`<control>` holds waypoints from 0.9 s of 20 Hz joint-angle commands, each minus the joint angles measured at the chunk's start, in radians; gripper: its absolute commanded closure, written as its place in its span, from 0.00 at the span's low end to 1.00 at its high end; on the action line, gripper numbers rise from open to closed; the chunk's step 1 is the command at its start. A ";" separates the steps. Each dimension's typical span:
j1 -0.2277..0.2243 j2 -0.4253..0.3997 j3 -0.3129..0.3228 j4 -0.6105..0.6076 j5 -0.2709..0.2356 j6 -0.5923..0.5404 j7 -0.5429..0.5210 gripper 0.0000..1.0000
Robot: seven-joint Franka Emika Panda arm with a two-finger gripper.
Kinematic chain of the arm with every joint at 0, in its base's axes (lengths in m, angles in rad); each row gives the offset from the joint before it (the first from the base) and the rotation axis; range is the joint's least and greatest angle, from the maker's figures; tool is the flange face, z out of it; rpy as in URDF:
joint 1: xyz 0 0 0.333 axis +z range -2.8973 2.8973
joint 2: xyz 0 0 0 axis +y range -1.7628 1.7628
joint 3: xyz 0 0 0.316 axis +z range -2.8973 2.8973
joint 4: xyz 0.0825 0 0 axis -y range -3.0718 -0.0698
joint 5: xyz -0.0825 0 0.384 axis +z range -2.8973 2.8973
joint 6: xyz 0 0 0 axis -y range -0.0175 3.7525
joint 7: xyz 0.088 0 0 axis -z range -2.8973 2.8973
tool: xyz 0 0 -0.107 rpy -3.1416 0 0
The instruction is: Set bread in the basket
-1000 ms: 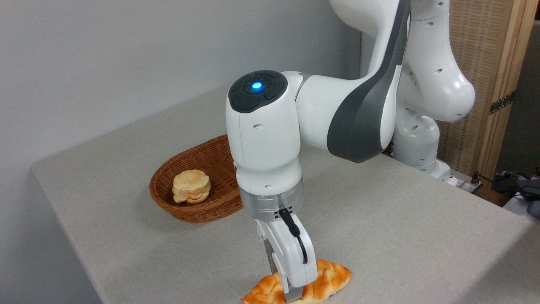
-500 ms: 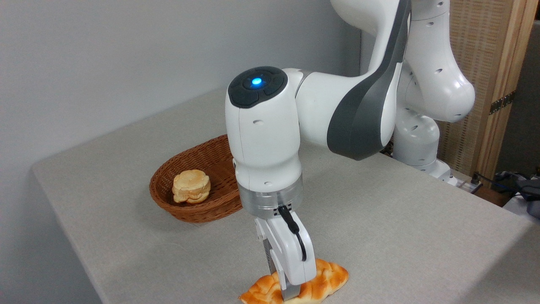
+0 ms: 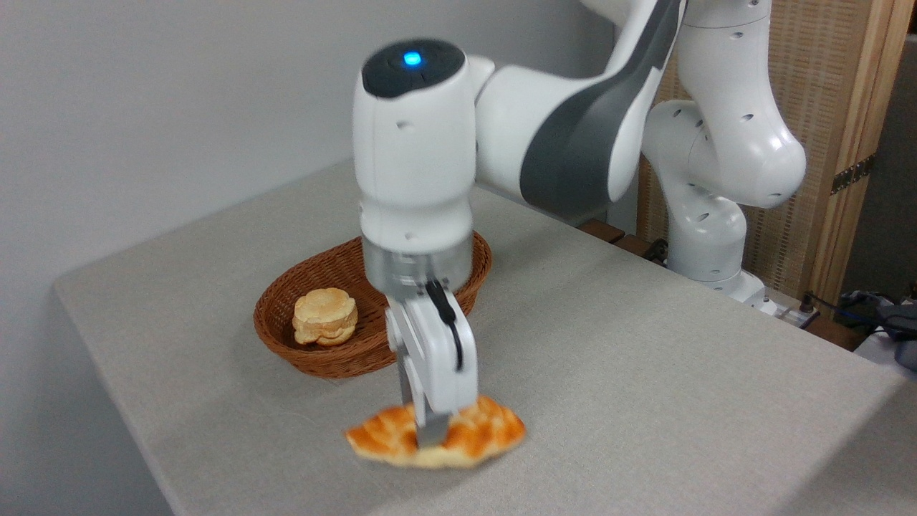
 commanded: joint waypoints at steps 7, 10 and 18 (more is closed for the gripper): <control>-0.002 -0.092 -0.179 0.083 -0.080 -0.184 -0.312 0.64; -0.002 -0.108 -0.254 0.083 -0.074 -0.189 -0.446 0.64; -0.002 -0.122 -0.405 0.083 -0.072 -0.255 -0.753 0.64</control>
